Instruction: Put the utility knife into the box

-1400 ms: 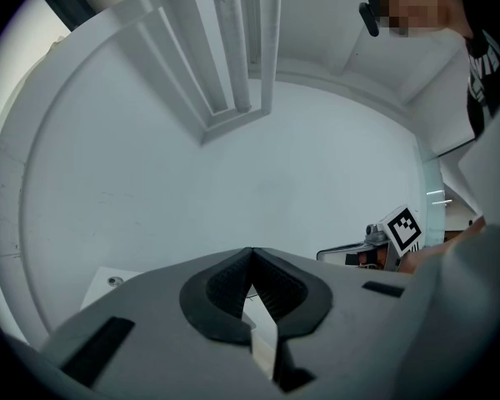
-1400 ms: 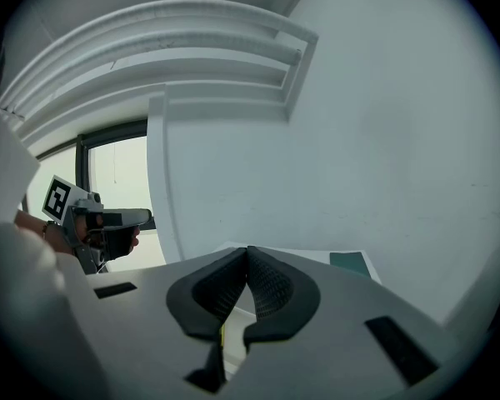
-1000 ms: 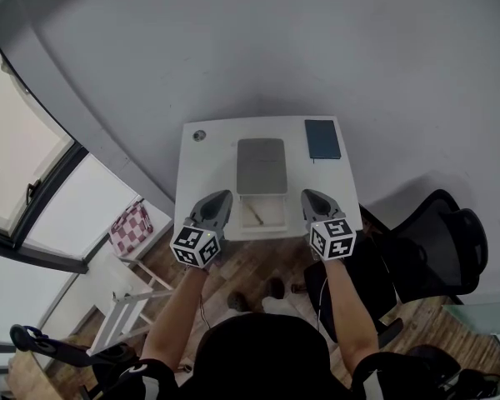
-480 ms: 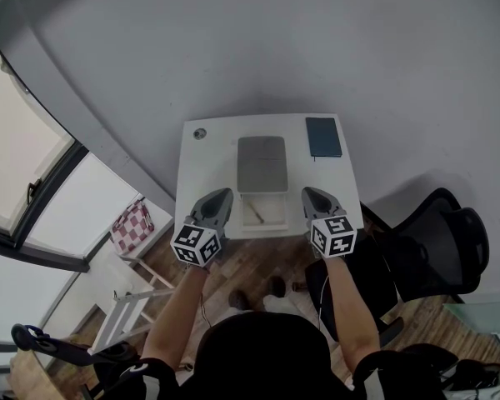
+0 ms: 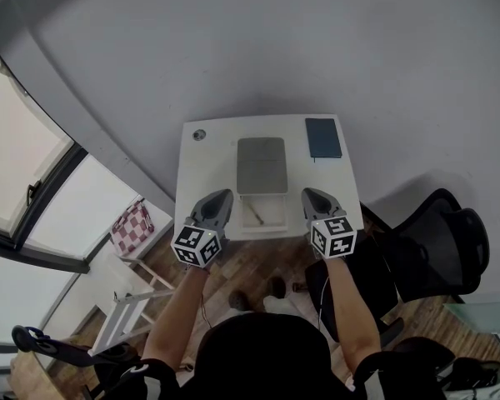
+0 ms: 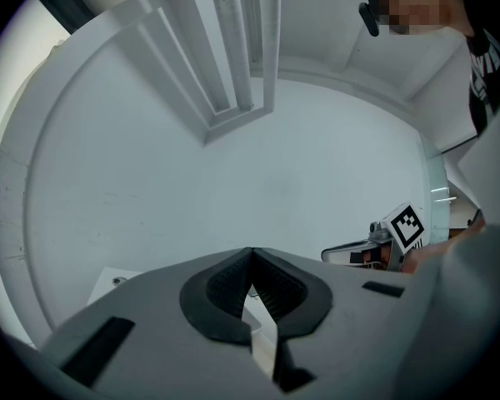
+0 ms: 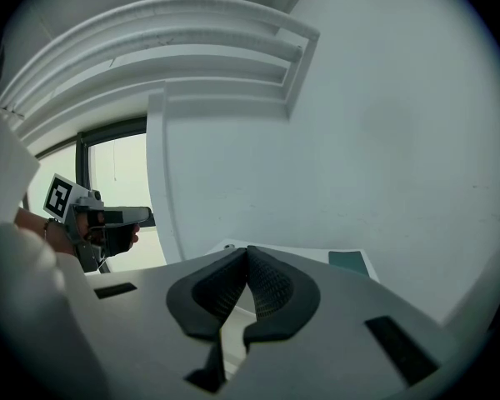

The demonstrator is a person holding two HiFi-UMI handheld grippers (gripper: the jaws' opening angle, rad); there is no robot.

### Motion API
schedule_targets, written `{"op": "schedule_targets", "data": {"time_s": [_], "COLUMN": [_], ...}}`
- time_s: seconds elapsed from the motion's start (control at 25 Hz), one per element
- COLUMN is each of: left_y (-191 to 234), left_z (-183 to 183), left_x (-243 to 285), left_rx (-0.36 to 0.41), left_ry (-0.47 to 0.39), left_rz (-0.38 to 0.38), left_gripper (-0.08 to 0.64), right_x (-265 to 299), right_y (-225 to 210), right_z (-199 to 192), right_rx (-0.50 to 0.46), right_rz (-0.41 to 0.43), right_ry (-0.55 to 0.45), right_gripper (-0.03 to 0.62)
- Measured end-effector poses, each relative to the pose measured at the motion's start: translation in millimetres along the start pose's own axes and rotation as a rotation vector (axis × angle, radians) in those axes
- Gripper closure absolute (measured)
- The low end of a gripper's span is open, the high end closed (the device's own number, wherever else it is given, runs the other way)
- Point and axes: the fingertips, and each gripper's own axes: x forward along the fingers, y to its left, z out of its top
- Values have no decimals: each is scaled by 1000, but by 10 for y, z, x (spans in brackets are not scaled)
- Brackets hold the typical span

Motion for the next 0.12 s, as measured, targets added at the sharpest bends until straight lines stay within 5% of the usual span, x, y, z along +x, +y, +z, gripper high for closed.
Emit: {"op": "schedule_targets", "data": {"time_s": [0.12], "left_y": [2], "left_z": [-8], "left_x": [20], "left_rx": [1], "left_ry": [2], "left_rz": [0], "left_gripper": [534], "right_x": [11], "right_y": [-11], "right_z": [-3], "right_rx": [0], "right_rz": [2], "right_ry": [1], "right_gripper": [578]}}
